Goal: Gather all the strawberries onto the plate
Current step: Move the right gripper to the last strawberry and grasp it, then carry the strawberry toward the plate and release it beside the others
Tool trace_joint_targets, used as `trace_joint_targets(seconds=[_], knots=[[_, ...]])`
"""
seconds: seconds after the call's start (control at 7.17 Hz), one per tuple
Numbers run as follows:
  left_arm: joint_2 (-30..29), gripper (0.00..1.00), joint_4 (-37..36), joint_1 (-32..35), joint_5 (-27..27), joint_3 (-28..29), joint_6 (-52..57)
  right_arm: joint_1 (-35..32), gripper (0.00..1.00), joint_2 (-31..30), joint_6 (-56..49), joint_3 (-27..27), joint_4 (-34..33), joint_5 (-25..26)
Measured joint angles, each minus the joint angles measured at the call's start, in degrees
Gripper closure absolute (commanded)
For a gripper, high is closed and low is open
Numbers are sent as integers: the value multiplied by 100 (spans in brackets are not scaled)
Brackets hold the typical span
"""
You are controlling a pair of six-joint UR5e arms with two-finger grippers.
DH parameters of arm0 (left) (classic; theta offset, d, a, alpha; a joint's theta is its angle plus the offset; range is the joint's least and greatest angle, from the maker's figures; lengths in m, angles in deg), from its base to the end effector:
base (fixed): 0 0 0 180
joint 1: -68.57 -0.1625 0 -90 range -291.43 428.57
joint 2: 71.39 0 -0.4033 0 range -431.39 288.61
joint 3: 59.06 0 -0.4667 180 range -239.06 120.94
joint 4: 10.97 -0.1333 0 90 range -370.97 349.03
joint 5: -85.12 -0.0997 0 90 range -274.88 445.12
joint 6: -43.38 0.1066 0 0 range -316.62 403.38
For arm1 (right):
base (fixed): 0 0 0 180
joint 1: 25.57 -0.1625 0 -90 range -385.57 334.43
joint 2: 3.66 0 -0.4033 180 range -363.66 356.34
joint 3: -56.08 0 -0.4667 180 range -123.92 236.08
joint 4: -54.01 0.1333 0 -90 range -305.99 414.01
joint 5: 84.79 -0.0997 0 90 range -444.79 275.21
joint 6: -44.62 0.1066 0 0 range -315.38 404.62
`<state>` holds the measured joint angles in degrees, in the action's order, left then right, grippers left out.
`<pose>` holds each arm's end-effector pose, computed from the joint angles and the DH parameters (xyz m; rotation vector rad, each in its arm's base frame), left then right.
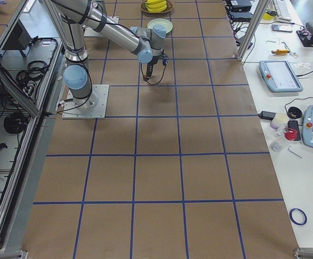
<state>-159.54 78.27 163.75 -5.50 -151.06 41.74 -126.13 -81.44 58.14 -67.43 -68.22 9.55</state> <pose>-0.1817 -0.5403 0.4588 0.0966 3.1299 -0.0176 0.2117 -0.4521 0.0958 -0.0641 -3.0009 -0.3237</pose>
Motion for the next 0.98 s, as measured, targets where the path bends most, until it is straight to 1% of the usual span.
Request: trace_joint_targets(seconds=[0.28,0.42,0.56,0.7,0.84,0.98], knots=[[0,0,3,5,3,-1,-3,1,100,-11,4,-9,-34,-76],[0,0,0,6,2,2,-1,1,100,-27,10,138,0,-93],[0,0,-2,4,0,5,3,-7,100,-53,54,520,208,-171],[0,0,-2,1,0,5,3,-37,100,-57,179,983,536,-403],[0,0,-3,1,0,5,2,-125,100,-47,491,1309,662,-768],[0,0,-1,0,1,6,4,-389,100,20,1110,1477,429,-1140]])
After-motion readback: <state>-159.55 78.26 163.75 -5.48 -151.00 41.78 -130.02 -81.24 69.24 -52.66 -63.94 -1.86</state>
